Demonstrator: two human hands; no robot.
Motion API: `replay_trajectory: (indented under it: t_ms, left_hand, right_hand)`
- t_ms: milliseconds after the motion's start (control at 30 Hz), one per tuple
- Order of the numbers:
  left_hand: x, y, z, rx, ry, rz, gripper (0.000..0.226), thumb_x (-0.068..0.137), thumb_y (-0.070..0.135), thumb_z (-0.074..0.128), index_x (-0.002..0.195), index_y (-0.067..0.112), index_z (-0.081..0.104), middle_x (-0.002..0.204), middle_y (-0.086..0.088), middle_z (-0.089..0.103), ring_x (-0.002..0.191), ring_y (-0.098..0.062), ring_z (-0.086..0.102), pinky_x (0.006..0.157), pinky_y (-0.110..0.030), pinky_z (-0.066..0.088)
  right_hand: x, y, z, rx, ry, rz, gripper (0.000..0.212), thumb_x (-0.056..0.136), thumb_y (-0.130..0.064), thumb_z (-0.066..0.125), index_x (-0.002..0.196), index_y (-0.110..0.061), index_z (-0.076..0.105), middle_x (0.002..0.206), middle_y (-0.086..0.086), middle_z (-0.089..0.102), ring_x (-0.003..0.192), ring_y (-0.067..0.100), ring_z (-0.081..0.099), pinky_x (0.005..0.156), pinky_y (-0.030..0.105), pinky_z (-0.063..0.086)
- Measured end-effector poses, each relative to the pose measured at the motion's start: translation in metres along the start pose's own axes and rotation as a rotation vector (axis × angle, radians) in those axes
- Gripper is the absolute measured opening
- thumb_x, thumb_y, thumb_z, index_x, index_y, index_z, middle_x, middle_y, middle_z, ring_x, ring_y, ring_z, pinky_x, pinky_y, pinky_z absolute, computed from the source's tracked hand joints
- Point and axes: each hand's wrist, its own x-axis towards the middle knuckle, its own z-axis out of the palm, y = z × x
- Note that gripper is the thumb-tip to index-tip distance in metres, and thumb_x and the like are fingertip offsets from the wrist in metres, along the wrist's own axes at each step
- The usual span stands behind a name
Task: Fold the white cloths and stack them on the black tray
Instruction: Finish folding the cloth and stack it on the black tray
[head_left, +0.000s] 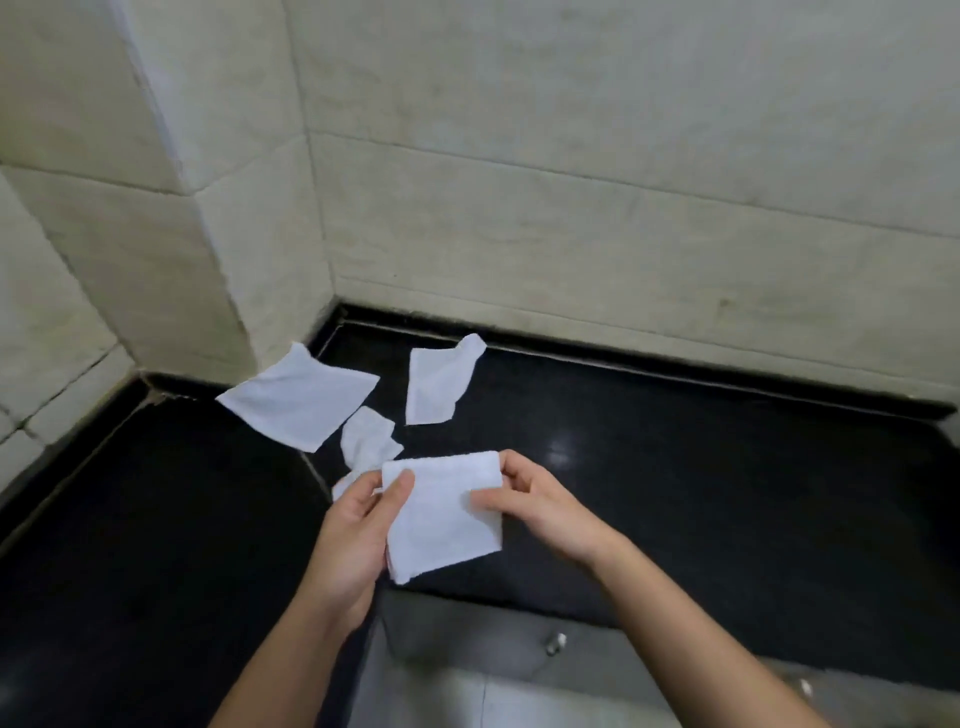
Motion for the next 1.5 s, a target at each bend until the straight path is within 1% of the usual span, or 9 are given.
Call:
replay_trajectory:
  t_ms: [67,200,533,700,833,900,1033,1300,1500]
  left_hand:
    - [-0.005,-0.01,0.043,0.097,-0.073,-0.003,0.023,0.097,0.027,0.061,0.11,0.01,0.067,0.103,-0.012,0.075,0.098,-0.027,0.072,0.084,-0.044,0.055]
    - [-0.031,-0.05,0.163,0.37,-0.274,0.065,0.017,0.098,0.026,0.059,0.098,0.011,0.067,0.09,-0.017,0.073,0.081,-0.024,0.07,0.062,-0.04,0.055]
    - [-0.161,-0.172,0.457,0.534,-0.773,-0.099,0.021,0.098,0.036,0.058,0.101,0.019,0.07,0.098,-0.023,0.068,0.078,-0.028,0.061,0.068,-0.044,0.048]
    - [-0.216,-0.213,0.572,0.544,-0.945,-0.15,0.022,0.097,0.036,0.061,0.108,0.018,0.068,0.109,-0.021,0.07,0.092,-0.034,0.069,0.074,-0.05,0.052]
    - [-0.227,-0.24,0.635,0.53,-1.034,-0.205,0.039,0.081,0.019,0.077,0.118,0.015,0.064,0.113,-0.019,0.07,0.108,-0.044,0.065,0.095,-0.066,0.045]
    - [-0.224,-0.251,0.664,0.531,-1.063,-0.212,0.045,0.072,0.008,0.074,0.116,0.017,0.065,0.112,-0.022,0.069,0.103,-0.043,0.067,0.091,-0.063,0.049]
    - [-0.209,-0.28,0.747,0.526,-1.066,-0.168,0.04,0.083,-0.011,0.063,0.116,0.013,0.065,0.1,-0.019,0.07,0.082,-0.025,0.071,0.059,-0.03,0.054]
    - [-0.164,-0.309,0.946,0.484,-1.068,-0.135,0.041,0.086,-0.003,0.067,0.119,0.019,0.063,0.1,-0.013,0.073,0.095,-0.031,0.071,0.073,-0.041,0.056]
    - [-0.149,-0.297,1.072,0.446,-1.072,-0.06,0.038,0.086,-0.009,0.065,0.115,0.016,0.065,0.078,-0.001,0.069,0.073,-0.018,0.069,0.059,-0.028,0.056]
  right_hand:
    - [-0.036,0.012,-0.037,-0.02,0.075,0.01,0.042,0.078,-0.013,0.071,0.117,-0.007,0.057,0.095,0.004,0.066,0.091,0.014,0.065,0.083,0.03,0.052]
    - [-0.146,0.055,-0.126,0.061,0.345,-0.001,0.041,0.074,-0.014,0.066,0.113,-0.01,0.057,0.098,0.008,0.069,0.089,0.019,0.064,0.078,0.042,0.048]
    - [-0.454,0.148,-0.311,0.236,0.8,0.036,0.027,0.09,-0.002,0.064,0.114,-0.006,0.054,0.086,0.004,0.066,0.084,0.018,0.066,0.069,0.033,0.051]
    - [-0.554,0.186,-0.373,0.327,0.998,0.003,0.026,0.09,-0.002,0.065,0.114,-0.005,0.055,0.104,0.022,0.07,0.09,0.027,0.068,0.078,0.042,0.05]
    - [-0.593,0.207,-0.422,0.359,1.069,-0.015,0.024,0.091,-0.004,0.064,0.112,-0.01,0.056,0.101,0.011,0.074,0.086,0.019,0.07,0.067,0.03,0.053]
    - [-0.604,0.213,-0.447,0.379,1.089,-0.02,0.023,0.092,-0.004,0.064,0.112,-0.011,0.056,0.1,0.008,0.074,0.085,0.018,0.071,0.063,0.026,0.052]
    - [-0.622,0.228,-0.525,0.36,1.138,-0.012,0.024,0.093,-0.005,0.065,0.114,-0.01,0.054,0.108,0.013,0.073,0.091,0.02,0.071,0.066,0.026,0.053]
    - [-0.643,0.222,-0.727,0.369,1.249,0.006,0.031,0.09,-0.012,0.072,0.117,-0.014,0.056,0.106,0.009,0.074,0.094,0.021,0.073,0.081,0.039,0.058]
    - [-0.665,0.193,-0.846,0.308,1.259,-0.071,0.026,0.092,-0.005,0.068,0.115,-0.012,0.058,0.104,0.011,0.073,0.084,0.012,0.072,0.069,0.023,0.056]
